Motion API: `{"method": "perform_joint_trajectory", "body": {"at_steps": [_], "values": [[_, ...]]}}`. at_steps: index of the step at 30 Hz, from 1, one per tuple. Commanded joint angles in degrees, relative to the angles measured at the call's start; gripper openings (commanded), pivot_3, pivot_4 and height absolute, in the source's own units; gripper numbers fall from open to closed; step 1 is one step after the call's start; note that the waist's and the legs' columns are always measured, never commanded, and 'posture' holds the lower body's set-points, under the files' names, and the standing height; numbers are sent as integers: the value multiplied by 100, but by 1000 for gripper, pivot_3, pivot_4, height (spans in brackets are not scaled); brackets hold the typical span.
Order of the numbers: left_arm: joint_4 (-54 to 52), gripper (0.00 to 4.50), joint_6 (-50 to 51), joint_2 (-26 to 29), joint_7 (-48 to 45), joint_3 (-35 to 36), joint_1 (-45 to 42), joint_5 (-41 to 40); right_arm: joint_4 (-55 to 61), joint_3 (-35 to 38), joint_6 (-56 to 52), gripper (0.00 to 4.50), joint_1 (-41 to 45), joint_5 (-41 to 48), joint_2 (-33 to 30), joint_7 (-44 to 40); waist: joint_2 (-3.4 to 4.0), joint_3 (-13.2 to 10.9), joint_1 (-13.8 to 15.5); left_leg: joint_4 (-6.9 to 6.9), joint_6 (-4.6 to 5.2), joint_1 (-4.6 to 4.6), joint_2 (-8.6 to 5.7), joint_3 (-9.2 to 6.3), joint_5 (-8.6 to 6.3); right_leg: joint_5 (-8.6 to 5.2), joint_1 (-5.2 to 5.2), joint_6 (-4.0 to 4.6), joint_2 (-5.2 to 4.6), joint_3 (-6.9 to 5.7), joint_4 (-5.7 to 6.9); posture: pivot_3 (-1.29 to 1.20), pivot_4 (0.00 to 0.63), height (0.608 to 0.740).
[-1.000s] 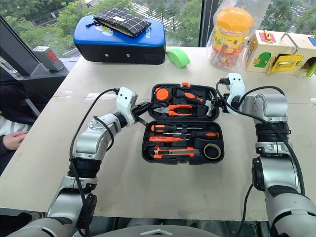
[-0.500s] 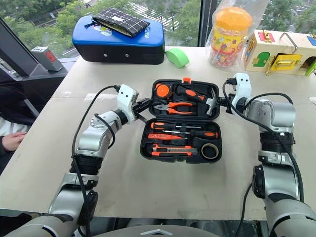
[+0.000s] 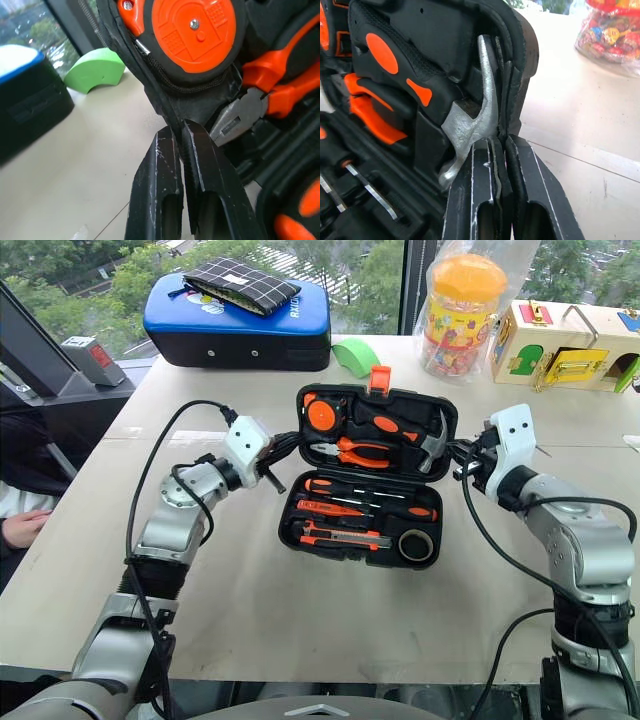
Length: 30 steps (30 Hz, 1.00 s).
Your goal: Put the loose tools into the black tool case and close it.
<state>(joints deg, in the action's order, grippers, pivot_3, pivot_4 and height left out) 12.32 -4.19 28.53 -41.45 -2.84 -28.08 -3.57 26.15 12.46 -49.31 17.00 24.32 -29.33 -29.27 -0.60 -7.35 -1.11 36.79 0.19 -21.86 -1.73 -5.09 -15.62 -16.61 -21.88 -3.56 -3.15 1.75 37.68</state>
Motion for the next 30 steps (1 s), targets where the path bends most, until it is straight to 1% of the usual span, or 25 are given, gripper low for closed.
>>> {"method": "perform_joint_trajectory", "body": {"at_steps": [1, 3, 5, 6, 8, 9, 10, 11, 12, 13, 14, 16, 17, 18, 19, 20, 21, 22, 23, 26, 27, 30], "values": [[-521, 0, -62, 274, -395, -21, 236, -115, 1015, 99, 398, 41, -287, 389, -157, -364, 1, 0, -7, -1, 1, 2, 1, 1, -1, 0, 0, 0, 1, 0, 1, 0, 150, 740], [-672, 0, -11, 467, -494, 42, 435, -134, 1303, 130, 477, 41, -674, 450, -314, -527, 0, 0, -8, -1, 14, 6, 3, 1, -8, 0, 2, 0, 1, 1, 1, 0, 150, 740], [-830, 0, 238, 665, -629, 144, 676, -265, 1550, 39, 804, 41, -1187, 220, -678, -829, 1, 1, -11, -1, 16, 12, 4, 2, -10, 0, 9, 0, 1, 2, -1, 0, 150, 740], [-958, 0, 542, 747, -717, 234, 789, -451, 1666, -1, 949, 41, -1467, 121, -894, -1009, 2, 1, -14, -1, 18, 14, 4, 4, -11, -1, 13, 0, 2, 3, -3, 0, 150, 740], [-1426, 0, 1702, 1165, -1278, 561, 1167, -1356, 1842, 119, 1231, 41, -2162, -69, -1395, -1413, 2, 1, -45, -2, 21, 18, 6, 7, -12, -1, 18, 0, 3, 4, -6, 0, 150, 740], [-1566, 305, 2136, 1374, -1466, 746, 1318, -1684, 1898, 245, 1302, 576, -2453, -30, -1565, -1595, -1, 3, -67, -1, 23, 16, 10, 8, -14, -3, 18, 0, 3, 5, -8, 0, 150, 740], [-1601, 625, 2580, 1686, -1711, 926, 1492, -1954, 1951, 424, 1366, 916, -2757, -17, -1707, -1740, -4, 4, -97, -4, 25, 23, 17, 5, -15, -3, 24, 0, 3, 3, -8, 0, 150, 740], [-1564, 1049, 2978, 2109, -2058, 1148, 1701, -2183, 2057, 650, 1304, 1460, -3201, 5, -1921, -1994, -2, 0, -124, -3, 28, 29, 28, 6, -18, -3, 30, 0, 9, 0, -10, 0, 150, 740], [-1504, 1579, 3366, 2399, -2239, 1362, 1768, -2410, 2144, 849, 1261, 2022, -3603, 7, -2103, -2237, -1, -4, -124, -4, 28, 27, 32, 6, -18, -4, 29, 1, 17, 0, -14, 0, 150, 740], [-1492, 2091, 3811, 2639, -2436, 1524, 1750, -2721, 2204, 1033, 1174, 2436, -3896, 93, -2201, -2429, -3, -7, -110, -2, 28, 26, 33, 6, -18, -4, 28, 2, 30, -3, -11, 0, 150, 740], [-1586, 2471, 4129, 2864, -2712, 1643, 1724, -3046, 2277, 1225, 970, 2436, -4108, 381, -2234, -2566, -19, -13, -92, -1, 29, 26, 33, 4, -18, -5, 28, 2, 36, -7, -10, 0, 150, 740], [-1749, 3422, 4593, 3090, -2977, 1748, 1614, -3483, 2368, 1485, 648, 2436, -4315, 920, -2256, -2692, -27, -19, -22, 10, 29, 23, 37, -6, -18, -5, 35, 2, 36, -23, -10, 0, 150, 740], [-1925, 3892, 4949, 3249, -3187, 1790, 1579, -3818, 2466, 1472, 660, 2172, -4400, 1056, -2284, -2796, -23, -22, 15, 20, 28, 27, 35, -6, -18, -4, 45, 2, 32, -24, -9, 0, 150, 740], [-2089, 3909, 5208, 3322, -3273, 1809, 1510, -4059, 2531, 1350, 606, 1787, -4359, 1205, -2269, -2778, -21, -27, 40, 29, 28, 36, 34, -3, -19, -4, 61, 2, 24, -23, -12, 0, 150, 740], [-2248, 3670, 5442, 3388, -3350, 1813, 1452, -4287, 2588, 1169, 594, 1367, -4273, 1304, -2257, -2756, -18, -33, 52, 32, 29, 47, 30, -1, -20, -4, 77, 3, 10, -22, -19, 0, 150, 740], [-2460, 3389, 5502, 3484, -3485, 1749, 1481, -4376, 2620, 805, 586, 853, -4054, 1294, -2237, -2639, -16, -39, 57, 32, 30, 62, 30, -2, -21, -4, 96, 4, 1, -23, -33, 0, 150, 740], [-2611, 2943, 5474, 3515, -3535, 1677, 1502, -4366, 2608, 495, 577, 422, -3834, 1255, -2210, -2512, -22, -43, 47, 30, 32, 84, 31, -2, -23, -5, 118, 4, -3, -21, -45, 0, 150, 740], [-2744, 2603, 5551, 3528, -3573, 1622, 1489, -4452, 2578, 140, 525, 72, -3563, 1196, -2160, -2355, -24, -44, 44, 26, 32, 92, 36, 1, -24, -5, 121, 6, -4, -17, -48, 0, 150, 740], [-2885, 2003, 5605, 3535, -3586, 1539, 1463, -4496, 2551, -226, 446, 0, -3313, 1133, -2128, -2227, -23, -44, 43, 23, 32, 92, 39, 1, -23, -2, 120, 11, -3, -12, -55, 0, 150, 740], [-3320, 645, 5302, 3494, -3577, 1157, 1465, -4208, 2225, -1106, 198, 0, -2619, 762, -1946, -1703, -16, -50, 37, 2, 30, 90, 40, 0, -22, 1, 115, 15, -1, 0, -63, 0, 150, 740], [-3437, 99, 5198, 3479, -3572, 1039, 1469, -4113, 2099, -1298, 181, 0, -2431, 619, -1873, -1546, -17, -50, 40, -5, 30, 88, 40, -1, -22, 2, 112, 16, -1, 1, -63, 0, 150, 740], [-3644, 40, 5213, 3315, -3374, 856, 1366, -4129, 1598, -1385, -200, 0, -1838, 643, -1223, -824, -20, -50, 45, -27, 28, 81, 40, -3, -21, 1, 102, 18, 2, 0, -83, 0, 150, 740]]}}
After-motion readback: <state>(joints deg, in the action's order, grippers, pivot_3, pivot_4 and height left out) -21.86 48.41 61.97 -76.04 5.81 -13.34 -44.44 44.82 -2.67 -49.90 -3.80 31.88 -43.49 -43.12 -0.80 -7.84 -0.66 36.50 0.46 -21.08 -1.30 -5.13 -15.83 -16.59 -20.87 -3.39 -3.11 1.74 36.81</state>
